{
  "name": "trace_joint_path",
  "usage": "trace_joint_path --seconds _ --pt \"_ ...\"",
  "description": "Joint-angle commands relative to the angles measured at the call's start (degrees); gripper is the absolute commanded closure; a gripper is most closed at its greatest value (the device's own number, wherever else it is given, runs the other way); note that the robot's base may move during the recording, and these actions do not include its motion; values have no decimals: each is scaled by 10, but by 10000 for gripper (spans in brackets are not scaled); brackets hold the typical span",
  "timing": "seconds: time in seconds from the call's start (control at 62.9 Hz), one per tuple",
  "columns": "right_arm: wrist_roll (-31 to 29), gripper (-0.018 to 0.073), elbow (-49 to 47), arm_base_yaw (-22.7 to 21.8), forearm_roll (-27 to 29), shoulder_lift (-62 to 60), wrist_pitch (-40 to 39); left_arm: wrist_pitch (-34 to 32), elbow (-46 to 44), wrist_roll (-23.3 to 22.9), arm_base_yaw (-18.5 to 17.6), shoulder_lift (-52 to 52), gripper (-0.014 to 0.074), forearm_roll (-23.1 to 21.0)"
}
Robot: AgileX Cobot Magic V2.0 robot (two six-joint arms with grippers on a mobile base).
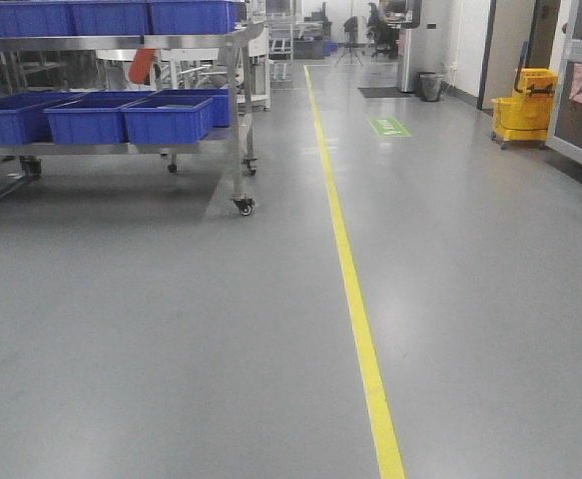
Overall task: Pick and sort blue part to right shelf
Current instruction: 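Drive the base away from the table carrying both blue parts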
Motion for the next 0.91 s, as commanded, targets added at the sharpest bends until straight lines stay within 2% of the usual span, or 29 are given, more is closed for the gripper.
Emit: trace_joint_path --seconds 0.0,0.891 --pt "0 151 -17 -3 -7 5 -54 -52 -17 0 -4 5 230 -3" --pt "0 151 -17 -3 -7 5 -54 -52 -17 0 -4 5 230 -3"
